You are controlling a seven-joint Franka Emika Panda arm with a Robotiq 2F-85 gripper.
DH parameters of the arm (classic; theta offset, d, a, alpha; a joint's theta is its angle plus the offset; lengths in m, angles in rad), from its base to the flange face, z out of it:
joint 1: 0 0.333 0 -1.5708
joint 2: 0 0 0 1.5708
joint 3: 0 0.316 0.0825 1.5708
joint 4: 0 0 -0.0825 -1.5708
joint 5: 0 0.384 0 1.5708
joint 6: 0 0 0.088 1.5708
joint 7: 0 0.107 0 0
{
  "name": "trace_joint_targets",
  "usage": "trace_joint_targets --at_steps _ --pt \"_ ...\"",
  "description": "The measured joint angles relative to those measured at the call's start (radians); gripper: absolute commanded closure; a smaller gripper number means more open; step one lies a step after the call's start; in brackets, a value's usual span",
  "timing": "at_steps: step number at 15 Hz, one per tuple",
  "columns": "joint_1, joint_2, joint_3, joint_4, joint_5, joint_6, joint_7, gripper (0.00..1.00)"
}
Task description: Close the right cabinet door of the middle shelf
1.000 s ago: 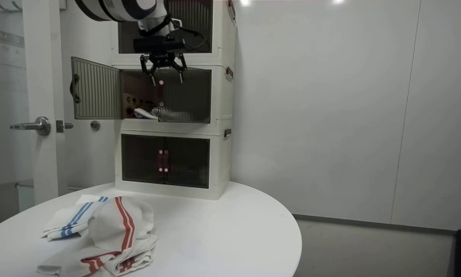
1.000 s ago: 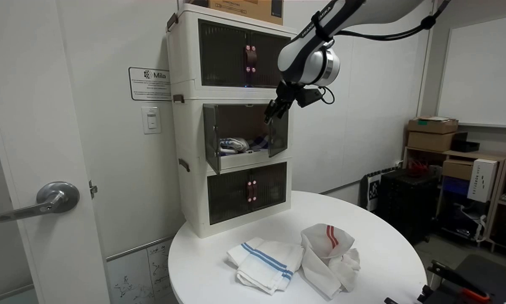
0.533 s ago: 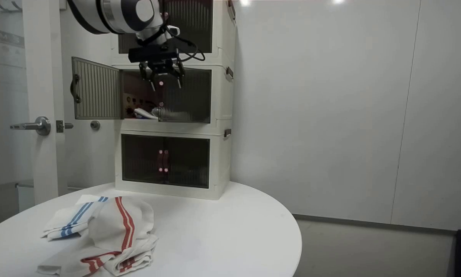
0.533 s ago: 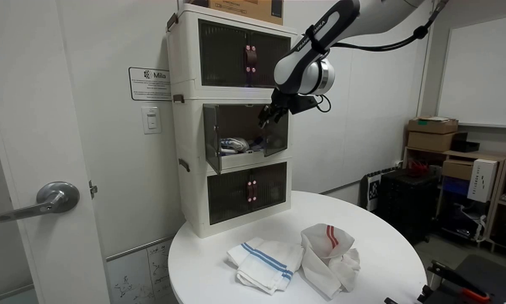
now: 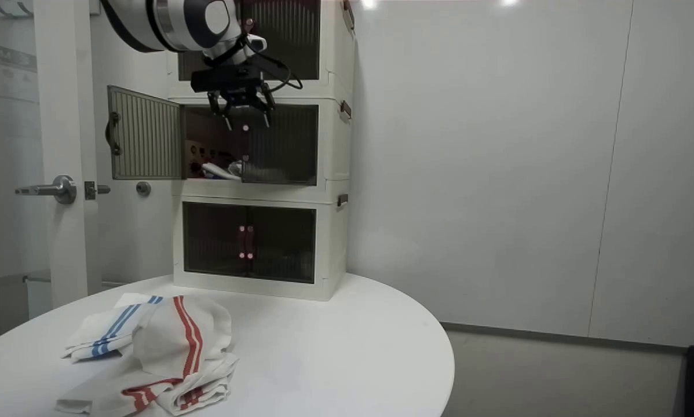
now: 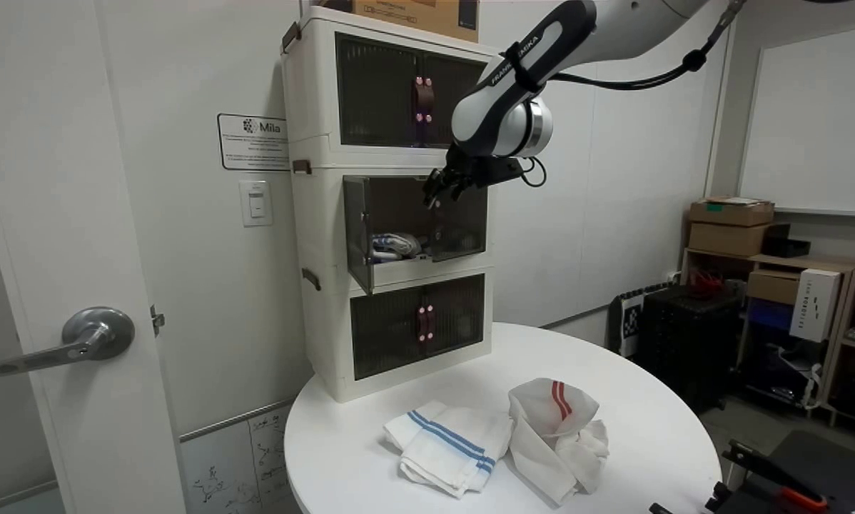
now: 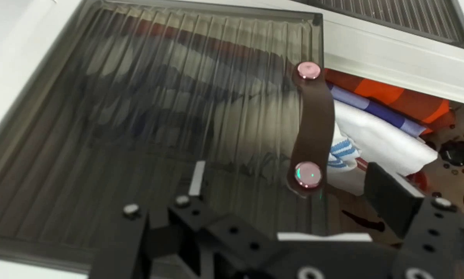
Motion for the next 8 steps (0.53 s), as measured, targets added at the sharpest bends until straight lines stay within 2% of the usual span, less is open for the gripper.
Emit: trace_joint_targets --at_steps 8 --pt "0.006 0.069 -0.005 0.056 -0.032 0.017 0.023 0.00"
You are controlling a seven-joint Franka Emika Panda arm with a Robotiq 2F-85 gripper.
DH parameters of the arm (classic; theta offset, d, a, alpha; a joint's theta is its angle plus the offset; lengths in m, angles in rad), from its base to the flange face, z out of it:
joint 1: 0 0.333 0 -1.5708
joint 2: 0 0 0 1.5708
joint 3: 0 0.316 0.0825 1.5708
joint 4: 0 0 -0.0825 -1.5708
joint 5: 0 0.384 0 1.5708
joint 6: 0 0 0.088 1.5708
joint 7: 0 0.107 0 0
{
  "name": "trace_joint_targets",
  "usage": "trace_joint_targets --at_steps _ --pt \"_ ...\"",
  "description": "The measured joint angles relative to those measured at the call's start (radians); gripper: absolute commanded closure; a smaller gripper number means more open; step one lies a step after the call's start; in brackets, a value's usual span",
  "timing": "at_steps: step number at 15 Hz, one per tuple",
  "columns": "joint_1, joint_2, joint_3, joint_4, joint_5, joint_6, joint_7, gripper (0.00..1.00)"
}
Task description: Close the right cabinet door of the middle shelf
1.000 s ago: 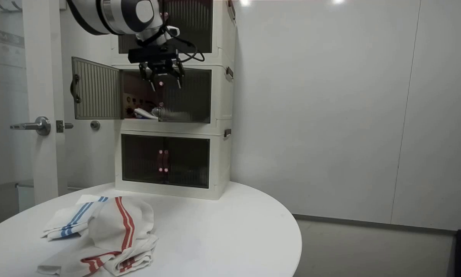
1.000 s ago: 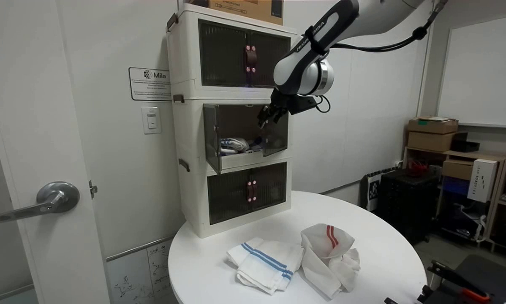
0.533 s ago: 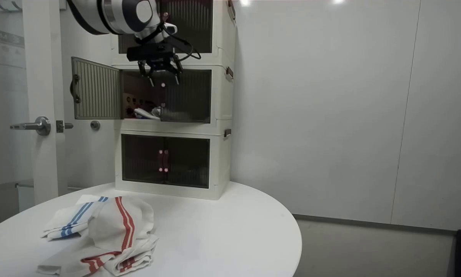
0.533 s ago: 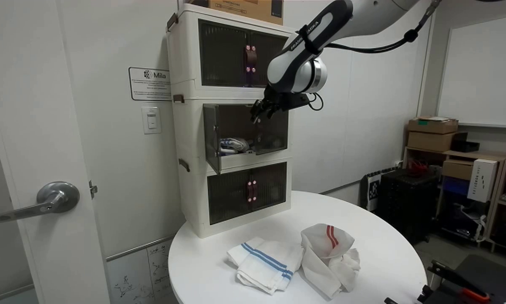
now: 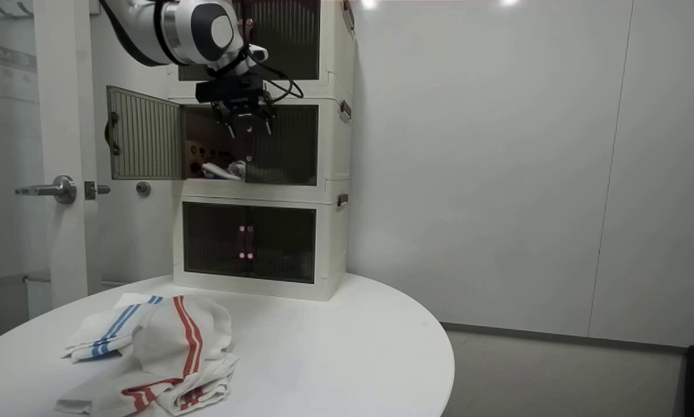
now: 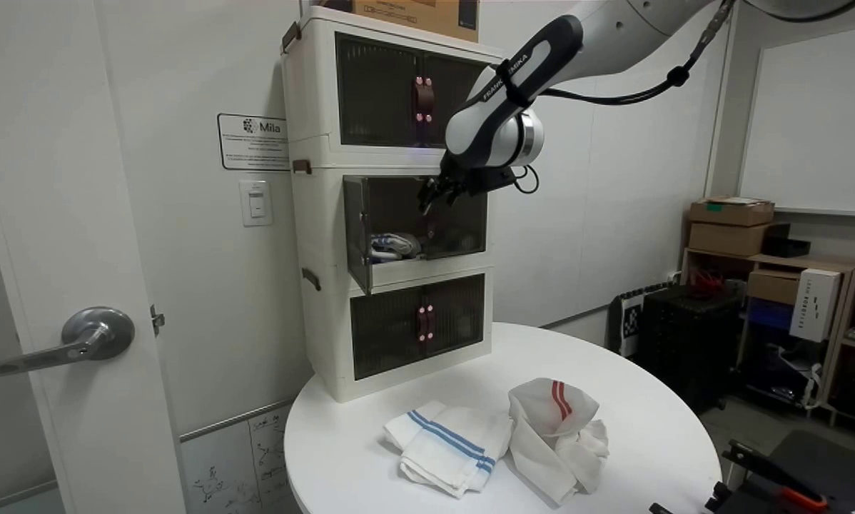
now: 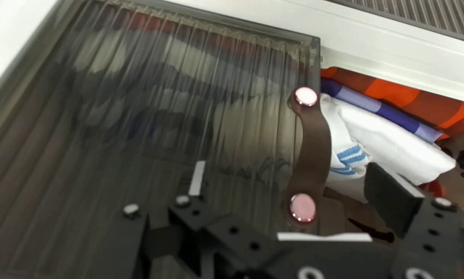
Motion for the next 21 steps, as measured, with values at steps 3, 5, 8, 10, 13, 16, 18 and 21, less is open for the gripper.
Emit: trace_joint_targets --at_steps 3,5,8,10,13,16,18,21 --pt "0.000 0.029 -0.003 0.024 -0.002 0.008 0.007 0.00" --pt "0.000 0.039 -0.004 0.032 -0.003 0.008 0.012 0.00" --pt "-0.002 0.039 -0.002 0.034 -0.002 0.001 0.013 0.00" --pt "-0.012 0.023 0.009 0.035 0.007 -0.054 0.013 0.00" --pt "-0.031 -0.048 0.010 0.029 0.013 -0.245 0.014 0.00" --pt "-0.050 -0.179 -0.005 -0.028 0.016 -0.454 0.025 0.00" --pt "-0.057 -0.290 -0.016 -0.104 0.027 -0.559 0.035 0.00" --pt "-0.056 -0.457 -0.024 -0.250 0.042 -0.659 0.067 0.00"
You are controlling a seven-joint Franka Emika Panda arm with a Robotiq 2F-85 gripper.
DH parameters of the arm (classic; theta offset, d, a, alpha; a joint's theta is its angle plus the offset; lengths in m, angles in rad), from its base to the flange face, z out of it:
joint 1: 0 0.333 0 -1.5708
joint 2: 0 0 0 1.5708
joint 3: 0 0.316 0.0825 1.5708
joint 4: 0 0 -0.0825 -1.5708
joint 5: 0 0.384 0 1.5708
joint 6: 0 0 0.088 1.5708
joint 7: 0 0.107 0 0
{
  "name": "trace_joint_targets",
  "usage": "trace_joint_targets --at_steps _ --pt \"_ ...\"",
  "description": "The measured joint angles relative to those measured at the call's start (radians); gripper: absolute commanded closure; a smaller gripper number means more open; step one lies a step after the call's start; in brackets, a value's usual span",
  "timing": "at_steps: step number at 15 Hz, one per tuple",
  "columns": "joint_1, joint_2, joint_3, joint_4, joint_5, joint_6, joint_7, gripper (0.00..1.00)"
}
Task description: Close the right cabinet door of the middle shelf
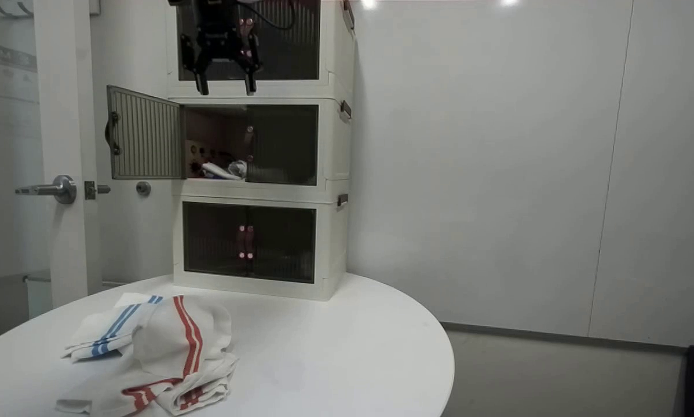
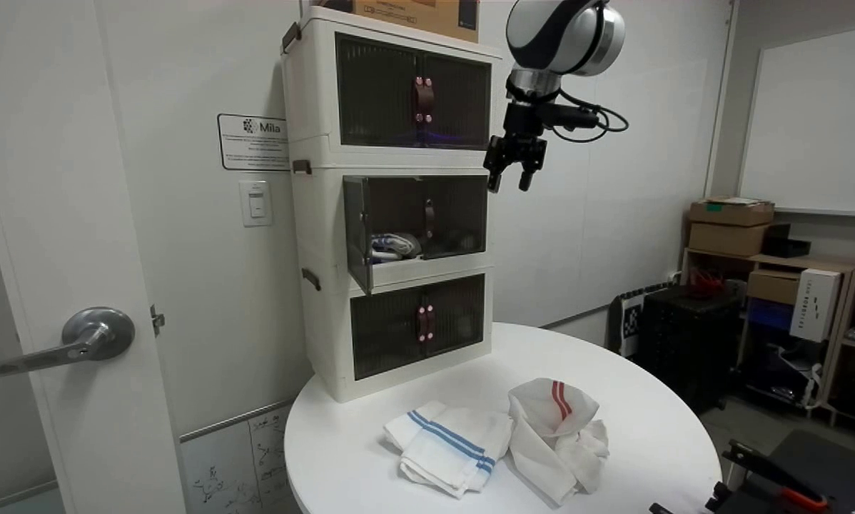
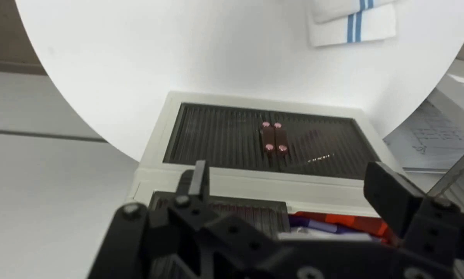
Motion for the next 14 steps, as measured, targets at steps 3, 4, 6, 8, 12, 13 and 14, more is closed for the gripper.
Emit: trace_joint_targets --at_steps 3,4,6,8,12,13,14 --pt "0.004 -0.165 0.000 -0.152 -0.001 -0.084 0.067 0.00" --pt "0.005 -0.221 0.000 -0.200 -0.004 -0.112 0.092 0.00" --pt "0.005 -0.335 0.002 -0.291 -0.014 -0.161 0.134 0.00" --pt "0.006 -0.451 0.007 -0.373 -0.018 -0.189 0.157 0.00" --pt "0.030 -0.647 0.015 -0.480 -0.016 -0.252 0.163 0.00" --pt "0.035 -0.676 0.015 -0.494 -0.016 -0.255 0.163 0.00" --pt "0.036 -0.693 0.015 -0.504 -0.016 -0.256 0.163 0.00"
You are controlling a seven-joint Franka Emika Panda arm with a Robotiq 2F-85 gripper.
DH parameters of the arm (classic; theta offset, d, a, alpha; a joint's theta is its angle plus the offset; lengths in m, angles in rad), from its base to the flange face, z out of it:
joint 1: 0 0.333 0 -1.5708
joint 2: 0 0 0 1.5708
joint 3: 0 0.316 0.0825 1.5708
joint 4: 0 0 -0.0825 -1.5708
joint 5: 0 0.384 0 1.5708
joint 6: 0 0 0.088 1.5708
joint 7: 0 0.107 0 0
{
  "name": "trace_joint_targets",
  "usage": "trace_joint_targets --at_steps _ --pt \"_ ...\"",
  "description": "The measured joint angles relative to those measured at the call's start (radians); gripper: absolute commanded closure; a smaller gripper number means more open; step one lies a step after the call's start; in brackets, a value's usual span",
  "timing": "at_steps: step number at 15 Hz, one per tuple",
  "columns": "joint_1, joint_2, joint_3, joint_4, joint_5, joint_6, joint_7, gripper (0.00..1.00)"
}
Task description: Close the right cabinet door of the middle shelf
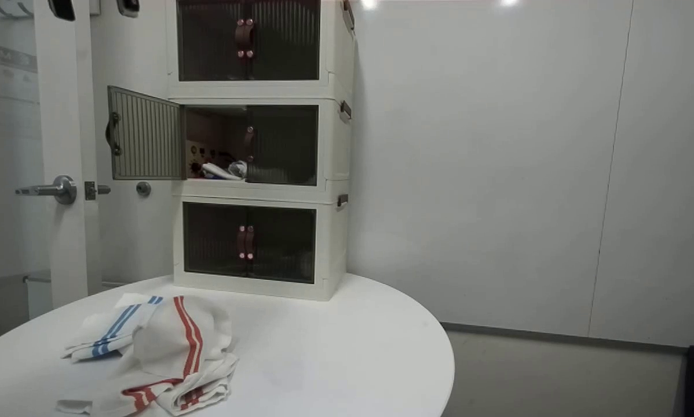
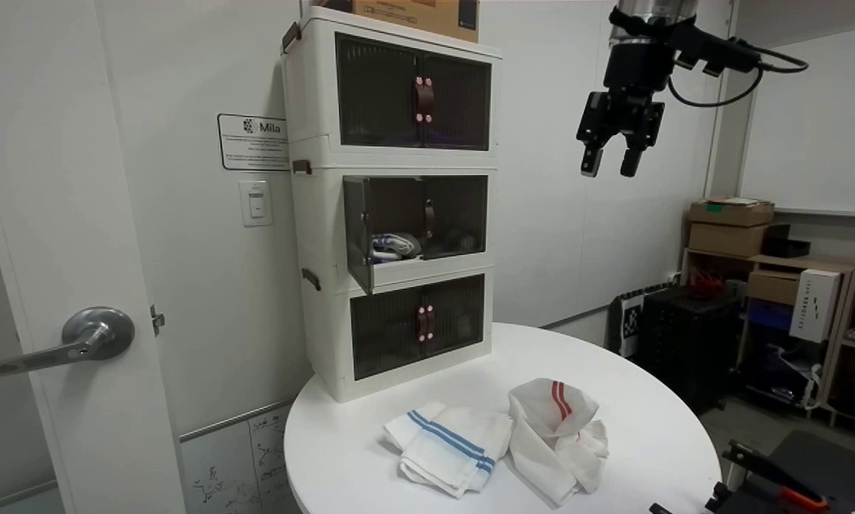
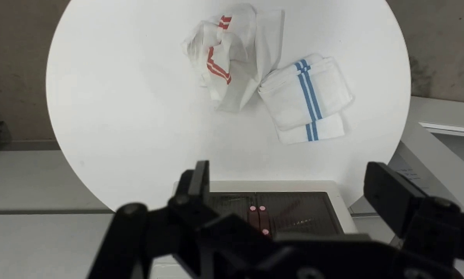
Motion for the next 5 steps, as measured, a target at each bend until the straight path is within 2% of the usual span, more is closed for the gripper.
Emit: trace_joint_targets --at_steps 5 --pt "0.000 -0.004 0.000 -0.011 0.000 0.000 0.000 0.00"
